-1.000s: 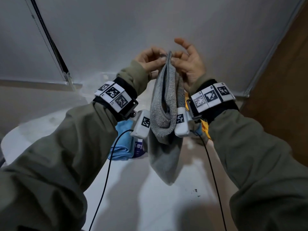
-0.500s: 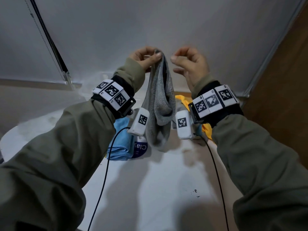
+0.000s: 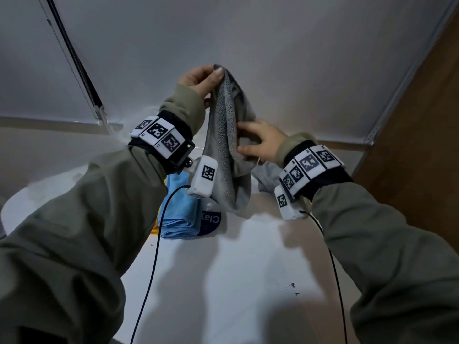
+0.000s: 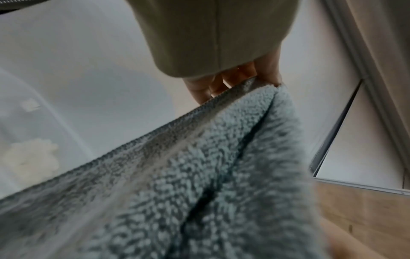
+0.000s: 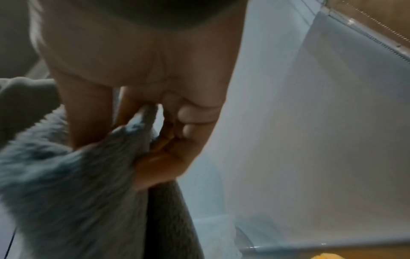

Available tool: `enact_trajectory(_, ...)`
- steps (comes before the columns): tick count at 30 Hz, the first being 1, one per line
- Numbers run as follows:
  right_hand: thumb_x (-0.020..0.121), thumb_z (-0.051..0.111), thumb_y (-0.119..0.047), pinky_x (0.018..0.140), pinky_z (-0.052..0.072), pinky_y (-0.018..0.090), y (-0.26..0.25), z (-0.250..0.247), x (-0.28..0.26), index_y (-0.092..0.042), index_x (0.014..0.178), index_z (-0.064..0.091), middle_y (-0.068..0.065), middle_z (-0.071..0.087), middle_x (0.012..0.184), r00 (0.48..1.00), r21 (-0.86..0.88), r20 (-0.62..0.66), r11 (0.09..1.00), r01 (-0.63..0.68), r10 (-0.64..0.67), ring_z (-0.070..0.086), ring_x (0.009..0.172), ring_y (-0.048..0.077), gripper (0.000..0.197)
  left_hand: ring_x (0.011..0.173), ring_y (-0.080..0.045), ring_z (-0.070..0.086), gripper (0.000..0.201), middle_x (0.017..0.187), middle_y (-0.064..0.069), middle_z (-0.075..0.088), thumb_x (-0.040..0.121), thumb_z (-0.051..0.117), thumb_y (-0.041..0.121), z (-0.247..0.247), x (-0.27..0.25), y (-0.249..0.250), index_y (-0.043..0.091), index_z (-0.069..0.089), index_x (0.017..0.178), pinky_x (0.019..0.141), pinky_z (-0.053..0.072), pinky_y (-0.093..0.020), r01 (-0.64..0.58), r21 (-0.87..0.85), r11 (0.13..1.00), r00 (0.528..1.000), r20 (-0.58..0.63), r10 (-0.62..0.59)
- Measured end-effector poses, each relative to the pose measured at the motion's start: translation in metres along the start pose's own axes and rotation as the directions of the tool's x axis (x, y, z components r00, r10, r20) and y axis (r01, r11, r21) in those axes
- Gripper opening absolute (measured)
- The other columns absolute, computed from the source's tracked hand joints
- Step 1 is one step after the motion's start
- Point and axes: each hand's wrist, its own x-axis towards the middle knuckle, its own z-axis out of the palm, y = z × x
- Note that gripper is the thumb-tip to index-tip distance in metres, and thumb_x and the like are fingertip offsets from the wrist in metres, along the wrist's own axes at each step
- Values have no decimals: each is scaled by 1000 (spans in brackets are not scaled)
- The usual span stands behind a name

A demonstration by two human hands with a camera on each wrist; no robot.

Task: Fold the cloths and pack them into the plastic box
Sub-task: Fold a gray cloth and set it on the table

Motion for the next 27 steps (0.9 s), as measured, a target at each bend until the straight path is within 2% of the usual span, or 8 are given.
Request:
enact_trajectory(3,87,63,-25,56,53,21,-7,0,-3,-15,124,58,-1,41,115,973,25,226,999,-42,35,54,100,21,38,56,-2,53,20,54,14,60,88,57,8,0,3,-3,19,59,72,60,44,-21,-1,56,998,1000,-12,1)
enact_trajectory(7,75,74,-32,99,43,39,-6,-8,-7,-20,77,63,-5,39,108,994,94,-84,992,78,-70,42,109,16,17,53,1,56,18,57,12,61,89,56,3,-9,11,-12,15,56,75,55,48,-15,24,199,980,998,-60,-12)
enact_trajectory(10,60,74,-47,103,35,33,-10,-17,-11,-33,56,49,-23,40,107,918,171,-343,948,269,-198,41,115,13,29,66,-2,54,8,75,6,57,90,55,8,-26,19,-22,9,62,88,64,47,-15,111,395,912,991,-113,-71)
enact_trajectory(13,67,77,-36,86,37,13,-18,-24,-13,-29,54,43,-19,50,86,896,209,-369,917,340,-248,50,91,3,37,73,-6,53,30,88,1,59,91,55,12,-38,22,-29,-5,57,116,77,49,-16,169,395,903,979,-169,-110)
enact_trajectory(16,70,74,-45,71,37,21,-12,-30,-6,-27,55,42,-6,47,74,920,131,-374,976,174,-114,46,78,8,40,72,-2,53,30,80,7,57,91,55,14,-45,20,-31,-4,57,116,64,44,-2,161,384,909,981,-162,-106)
enact_trajectory(21,77,69,-44,81,29,24,19,-43,-1,-11,88,66,5,47,91,904,-24,-417,993,-112,92,34,97,14,34,55,13,53,16,75,9,55,90,57,14,-51,14,-25,23,57,77,58,39,-1,112,418,901,993,-91,-81)
enact_trajectory(25,74,74,-40,101,34,29,29,-45,-1,-19,81,62,7,47,108,863,33,-475,983,-178,172,40,112,17,25,64,-2,48,14,74,8,53,87,60,18,-49,12,-28,25,59,76,65,39,-17,112,426,898,992,-107,-74)
enact_trajectory(27,74,74,-40,96,42,31,33,-50,2,-20,77,59,6,51,109,844,50,-493,975,-216,213,49,107,18,24,59,-7,43,14,70,6,51,87,61,19,-48,13,-30,25,60,75,59,38,-20,132,402,906,989,-119,-92)
